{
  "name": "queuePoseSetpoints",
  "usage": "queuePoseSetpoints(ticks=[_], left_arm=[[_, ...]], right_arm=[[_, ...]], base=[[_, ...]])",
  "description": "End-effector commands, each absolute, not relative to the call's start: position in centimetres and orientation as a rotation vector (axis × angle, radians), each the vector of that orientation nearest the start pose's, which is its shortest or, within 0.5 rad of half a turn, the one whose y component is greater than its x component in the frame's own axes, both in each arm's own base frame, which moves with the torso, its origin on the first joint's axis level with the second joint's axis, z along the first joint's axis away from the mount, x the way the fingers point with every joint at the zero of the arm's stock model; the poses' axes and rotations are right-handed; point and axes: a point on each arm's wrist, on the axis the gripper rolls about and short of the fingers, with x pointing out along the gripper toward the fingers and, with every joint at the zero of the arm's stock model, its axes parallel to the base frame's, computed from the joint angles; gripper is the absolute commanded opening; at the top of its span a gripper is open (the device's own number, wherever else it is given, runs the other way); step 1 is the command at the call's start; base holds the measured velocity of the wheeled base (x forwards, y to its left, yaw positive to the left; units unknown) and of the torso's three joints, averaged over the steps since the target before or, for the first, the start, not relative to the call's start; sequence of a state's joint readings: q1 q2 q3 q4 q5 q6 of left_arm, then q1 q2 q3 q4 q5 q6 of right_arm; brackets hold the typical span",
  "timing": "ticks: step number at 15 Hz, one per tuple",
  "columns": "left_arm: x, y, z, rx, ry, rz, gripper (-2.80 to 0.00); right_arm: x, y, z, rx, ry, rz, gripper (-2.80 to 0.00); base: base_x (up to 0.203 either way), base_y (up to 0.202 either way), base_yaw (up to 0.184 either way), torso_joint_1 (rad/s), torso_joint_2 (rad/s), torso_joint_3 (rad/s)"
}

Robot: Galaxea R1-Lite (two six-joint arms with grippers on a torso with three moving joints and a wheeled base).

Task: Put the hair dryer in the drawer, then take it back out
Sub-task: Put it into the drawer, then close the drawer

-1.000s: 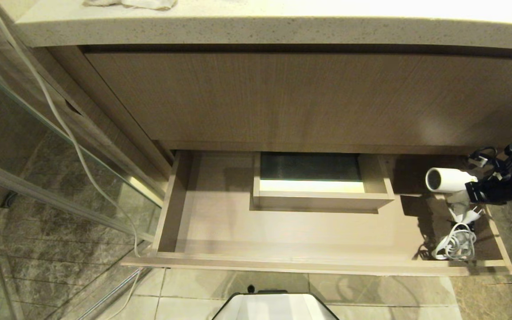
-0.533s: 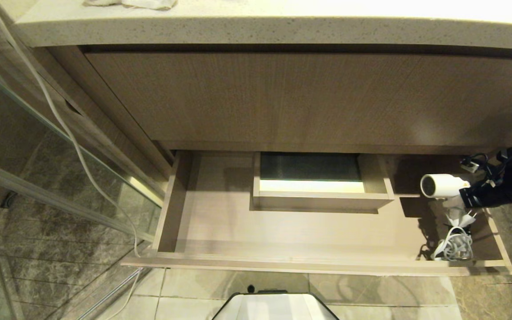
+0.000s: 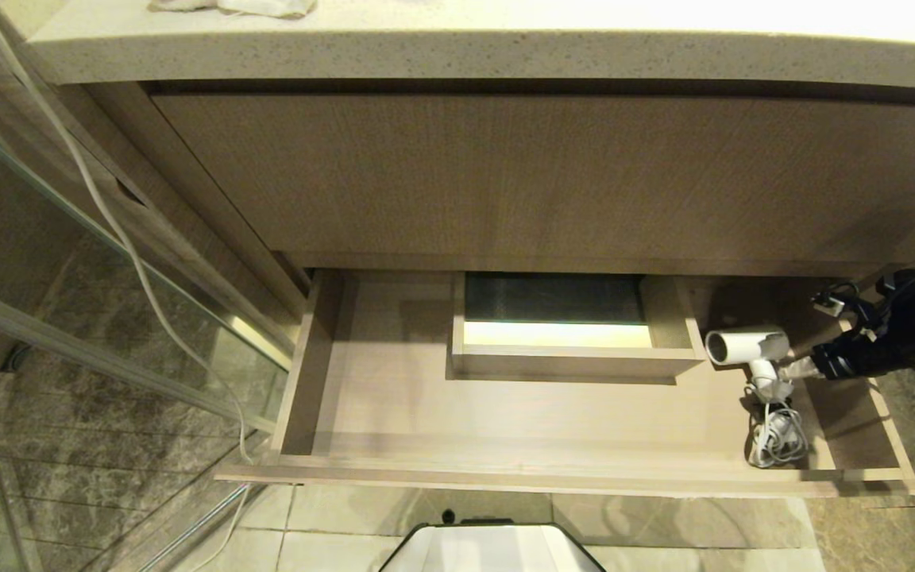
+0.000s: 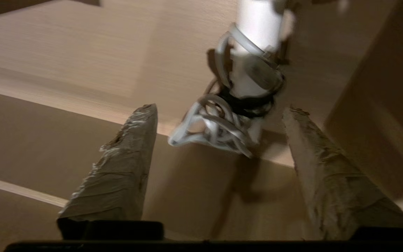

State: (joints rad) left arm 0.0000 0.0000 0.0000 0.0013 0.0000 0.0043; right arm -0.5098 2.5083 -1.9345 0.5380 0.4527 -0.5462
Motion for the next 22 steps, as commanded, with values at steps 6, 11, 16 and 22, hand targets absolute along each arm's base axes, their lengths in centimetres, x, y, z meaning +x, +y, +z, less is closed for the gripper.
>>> queuePoseSetpoints(ticks=[6, 11, 16, 22], left_arm=[[-2.3, 0.0, 7.5, 0.005, 0.003, 0.0, -2.8], [-2.3, 0.0, 7.5, 0.005, 0.003, 0.0, -2.8], [-2.3, 0.0, 7.5, 0.005, 0.003, 0.0, -2.8], [-2.3, 0.0, 7.5, 0.005, 0.002, 0.0, -2.8]], right_arm=[[37.2, -19.9, 13.6, 0.002, 0.932, 0.176, 0.0], [30.6, -16.8, 15.9, 0.049, 1.129, 0.154, -2.8], [25.2, -14.4, 13.4, -0.036, 1.433, 0.06, -2.8], [24.1, -14.0, 8.2, -0.123, 1.589, 0.125, -2.8]], base=[[0.0, 0.0, 0.0, 0.0, 0.0, 0.0], [0.0, 0.0, 0.0, 0.0, 0.0, 0.0], [0.0, 0.0, 0.0, 0.0, 0.0, 0.0], [0.0, 0.0, 0.0, 0.0, 0.0, 0.0]])
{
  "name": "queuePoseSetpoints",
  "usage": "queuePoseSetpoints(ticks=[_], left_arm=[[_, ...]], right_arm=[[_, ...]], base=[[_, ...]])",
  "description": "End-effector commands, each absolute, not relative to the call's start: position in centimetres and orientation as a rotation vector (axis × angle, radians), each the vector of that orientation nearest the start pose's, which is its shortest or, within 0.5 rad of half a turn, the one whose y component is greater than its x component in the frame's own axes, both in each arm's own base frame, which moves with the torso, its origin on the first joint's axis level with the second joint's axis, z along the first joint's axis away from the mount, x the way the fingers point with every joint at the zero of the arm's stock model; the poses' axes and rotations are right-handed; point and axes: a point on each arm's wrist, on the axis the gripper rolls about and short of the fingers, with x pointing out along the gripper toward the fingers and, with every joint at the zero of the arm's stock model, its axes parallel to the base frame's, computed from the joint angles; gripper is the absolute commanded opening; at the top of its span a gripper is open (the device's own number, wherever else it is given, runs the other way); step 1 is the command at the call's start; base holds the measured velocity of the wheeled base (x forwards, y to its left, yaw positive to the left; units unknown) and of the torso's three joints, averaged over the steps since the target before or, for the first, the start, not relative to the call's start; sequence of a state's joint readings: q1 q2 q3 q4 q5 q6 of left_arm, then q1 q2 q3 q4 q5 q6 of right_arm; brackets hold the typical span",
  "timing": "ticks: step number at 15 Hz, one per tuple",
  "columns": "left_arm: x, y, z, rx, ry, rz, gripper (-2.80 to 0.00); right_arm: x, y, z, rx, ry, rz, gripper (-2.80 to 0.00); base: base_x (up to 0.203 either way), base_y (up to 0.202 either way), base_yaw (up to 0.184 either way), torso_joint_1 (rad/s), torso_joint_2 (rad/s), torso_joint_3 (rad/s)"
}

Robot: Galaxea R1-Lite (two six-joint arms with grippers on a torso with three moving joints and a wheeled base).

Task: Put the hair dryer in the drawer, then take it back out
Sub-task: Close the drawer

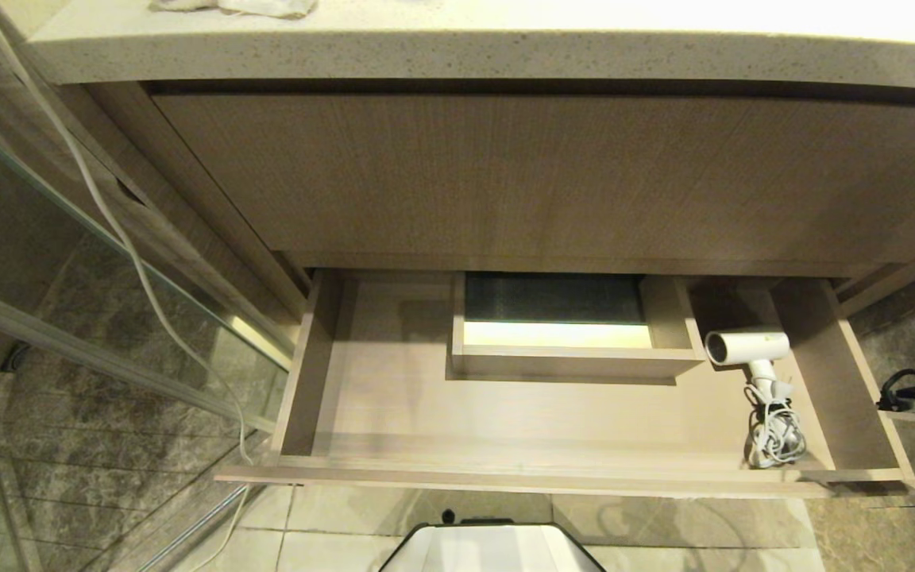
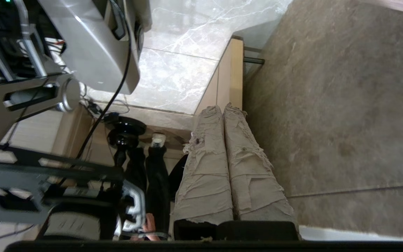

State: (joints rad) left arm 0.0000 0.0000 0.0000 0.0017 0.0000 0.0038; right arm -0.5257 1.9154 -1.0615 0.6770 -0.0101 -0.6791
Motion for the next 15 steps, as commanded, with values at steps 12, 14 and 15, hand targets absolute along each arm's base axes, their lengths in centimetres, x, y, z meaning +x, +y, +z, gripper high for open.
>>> queuePoseSetpoints(ticks=[12, 14, 15], left_arm=[[-2.3, 0.0, 7.5, 0.005, 0.003, 0.0, -2.8], [-2.3, 0.0, 7.5, 0.005, 0.003, 0.0, -2.8], [-2.3, 0.0, 7.5, 0.005, 0.003, 0.0, -2.8]], right_arm=[[31.5, -18.8, 6.0, -0.151, 1.397, 0.055, -2.8], [31.8, -18.9, 8.3, -0.152, 1.293, 0.058, -2.8], [32.1, -18.9, 9.9, -0.147, 1.224, 0.055, -2.8]], base=[[0.0, 0.0, 0.0, 0.0, 0.0, 0.0], [0.0, 0.0, 0.0, 0.0, 0.0, 0.0], [0.0, 0.0, 0.0, 0.0, 0.0, 0.0]])
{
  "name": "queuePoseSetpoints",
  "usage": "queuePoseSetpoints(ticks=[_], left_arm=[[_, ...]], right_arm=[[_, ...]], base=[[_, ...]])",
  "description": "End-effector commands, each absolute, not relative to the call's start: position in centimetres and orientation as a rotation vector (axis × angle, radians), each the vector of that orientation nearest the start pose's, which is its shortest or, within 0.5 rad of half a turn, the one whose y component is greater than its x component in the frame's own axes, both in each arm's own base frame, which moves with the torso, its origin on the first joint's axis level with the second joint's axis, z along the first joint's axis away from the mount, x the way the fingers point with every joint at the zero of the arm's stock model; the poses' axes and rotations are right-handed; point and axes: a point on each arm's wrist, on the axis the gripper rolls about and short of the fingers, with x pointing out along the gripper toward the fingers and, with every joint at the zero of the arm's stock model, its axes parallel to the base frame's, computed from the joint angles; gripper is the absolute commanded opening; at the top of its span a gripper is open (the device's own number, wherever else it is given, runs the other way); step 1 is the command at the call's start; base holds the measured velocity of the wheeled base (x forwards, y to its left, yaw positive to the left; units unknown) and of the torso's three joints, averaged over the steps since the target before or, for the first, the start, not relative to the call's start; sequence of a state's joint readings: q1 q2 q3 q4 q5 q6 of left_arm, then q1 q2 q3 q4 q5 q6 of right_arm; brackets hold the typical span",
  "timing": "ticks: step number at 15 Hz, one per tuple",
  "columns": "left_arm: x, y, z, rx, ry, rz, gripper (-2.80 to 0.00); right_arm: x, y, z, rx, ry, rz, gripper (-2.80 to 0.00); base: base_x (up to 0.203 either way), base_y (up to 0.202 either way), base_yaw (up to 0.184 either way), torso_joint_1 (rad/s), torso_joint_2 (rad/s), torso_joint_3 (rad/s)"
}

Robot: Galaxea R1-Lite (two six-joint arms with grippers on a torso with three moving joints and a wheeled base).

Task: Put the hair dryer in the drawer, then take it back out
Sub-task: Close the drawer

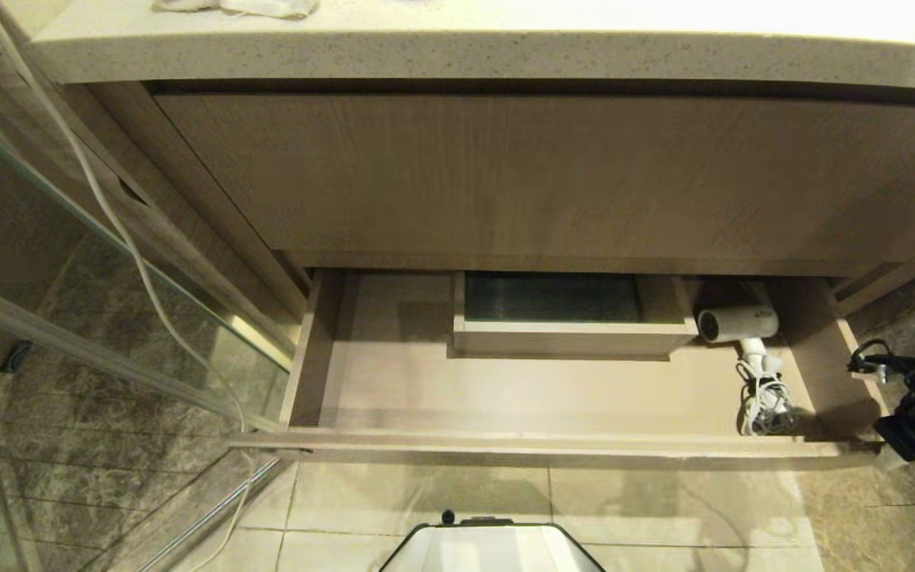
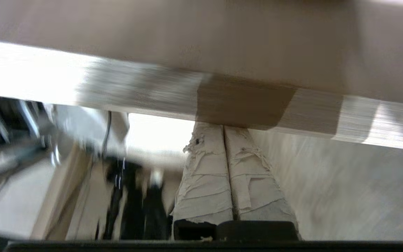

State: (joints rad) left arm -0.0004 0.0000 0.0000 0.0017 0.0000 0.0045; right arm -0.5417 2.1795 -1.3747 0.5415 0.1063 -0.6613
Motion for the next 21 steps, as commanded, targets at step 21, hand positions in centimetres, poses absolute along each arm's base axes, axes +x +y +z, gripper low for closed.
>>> queuePoseSetpoints(ticks=[21], left_arm=[[-2.3, 0.0, 7.5, 0.005, 0.003, 0.0, -2.8]], right_arm=[[17.0, -9.0, 24.2, -0.174, 0.617, -0.119, -2.8]], base=[[0.0, 0.0, 0.0, 0.0, 0.0, 0.0]])
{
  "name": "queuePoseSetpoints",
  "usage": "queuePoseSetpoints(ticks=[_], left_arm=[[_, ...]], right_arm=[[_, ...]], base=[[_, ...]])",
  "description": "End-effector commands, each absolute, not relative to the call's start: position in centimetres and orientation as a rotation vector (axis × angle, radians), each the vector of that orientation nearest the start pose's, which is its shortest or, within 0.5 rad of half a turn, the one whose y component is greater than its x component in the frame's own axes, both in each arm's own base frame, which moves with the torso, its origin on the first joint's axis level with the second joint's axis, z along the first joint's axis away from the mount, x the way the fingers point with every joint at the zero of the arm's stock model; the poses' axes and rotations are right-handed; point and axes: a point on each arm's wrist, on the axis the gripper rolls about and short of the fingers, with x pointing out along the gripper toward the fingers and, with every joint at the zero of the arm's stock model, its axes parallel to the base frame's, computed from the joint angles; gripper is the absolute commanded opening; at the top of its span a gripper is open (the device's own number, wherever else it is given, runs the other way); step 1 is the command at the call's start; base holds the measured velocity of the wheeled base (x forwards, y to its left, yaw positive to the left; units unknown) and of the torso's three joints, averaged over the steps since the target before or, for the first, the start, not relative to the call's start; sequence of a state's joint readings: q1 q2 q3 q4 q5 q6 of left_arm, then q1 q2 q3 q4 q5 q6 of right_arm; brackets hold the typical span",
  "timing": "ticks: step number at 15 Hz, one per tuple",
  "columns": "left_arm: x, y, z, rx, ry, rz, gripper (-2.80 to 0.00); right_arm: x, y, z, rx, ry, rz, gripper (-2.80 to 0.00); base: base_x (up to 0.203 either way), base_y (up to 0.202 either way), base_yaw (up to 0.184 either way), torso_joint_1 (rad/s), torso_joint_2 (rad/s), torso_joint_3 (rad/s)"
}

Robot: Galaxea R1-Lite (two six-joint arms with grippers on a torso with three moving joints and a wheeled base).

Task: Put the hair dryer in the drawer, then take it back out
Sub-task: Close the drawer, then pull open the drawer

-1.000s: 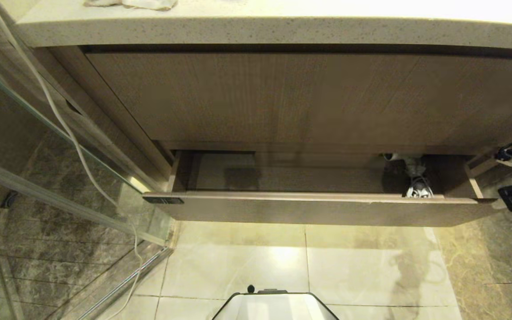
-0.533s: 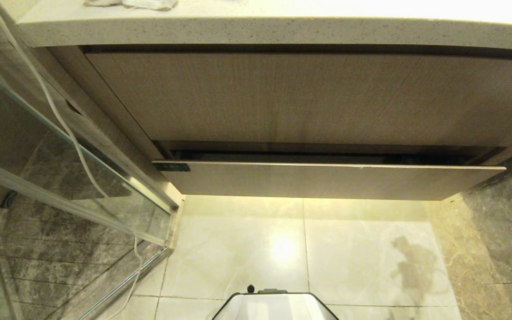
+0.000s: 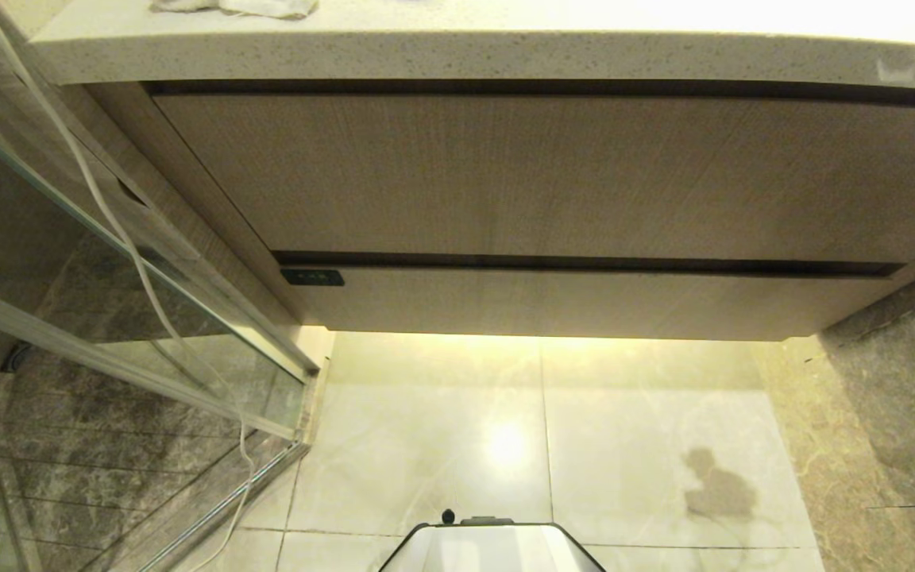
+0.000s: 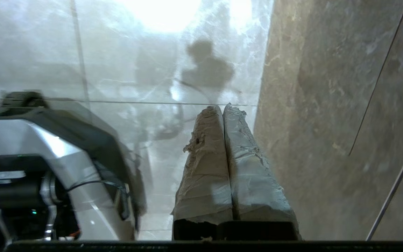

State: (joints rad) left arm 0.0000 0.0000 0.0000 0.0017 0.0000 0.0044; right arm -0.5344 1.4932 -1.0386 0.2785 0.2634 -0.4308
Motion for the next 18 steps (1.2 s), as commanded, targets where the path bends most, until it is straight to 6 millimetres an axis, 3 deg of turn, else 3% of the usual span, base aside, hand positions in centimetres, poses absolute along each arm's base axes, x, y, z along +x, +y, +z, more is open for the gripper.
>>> queuePoseSetpoints(ticks=[1, 6, 10, 14, 18], left_arm=[[-2.3, 0.0, 7.5, 0.005, 0.003, 0.0, -2.8], [-2.3, 0.0, 7.5, 0.005, 0.003, 0.0, -2.8], [-2.3, 0.0, 7.5, 0.005, 0.003, 0.0, -2.8], [-2.3, 0.0, 7.5, 0.005, 0.003, 0.0, -2.8], [-2.3, 0.0, 7.5, 0.005, 0.003, 0.0, -2.8]], right_arm=[[14.9, -7.7, 23.9, -0.176, 0.596, -0.121, -2.8], [4.9, -1.4, 21.6, -0.108, 0.388, -0.115, -2.8], [-1.5, 0.4, 16.8, -0.072, 0.297, -0.073, -2.8], [-4.2, -0.1, 11.5, -0.043, 0.211, -0.079, -2.8], [-3.0, -0.1, 8.6, -0.032, 0.045, -0.069, -2.8]], base=[[0.0, 0.0, 0.0, 0.0, 0.0, 0.0], [0.0, 0.0, 0.0, 0.0, 0.0, 0.0], [0.0, 0.0, 0.0, 0.0, 0.0, 0.0], [0.0, 0.0, 0.0, 0.0, 0.0, 0.0], [0.0, 0.0, 0.0, 0.0, 0.0, 0.0]])
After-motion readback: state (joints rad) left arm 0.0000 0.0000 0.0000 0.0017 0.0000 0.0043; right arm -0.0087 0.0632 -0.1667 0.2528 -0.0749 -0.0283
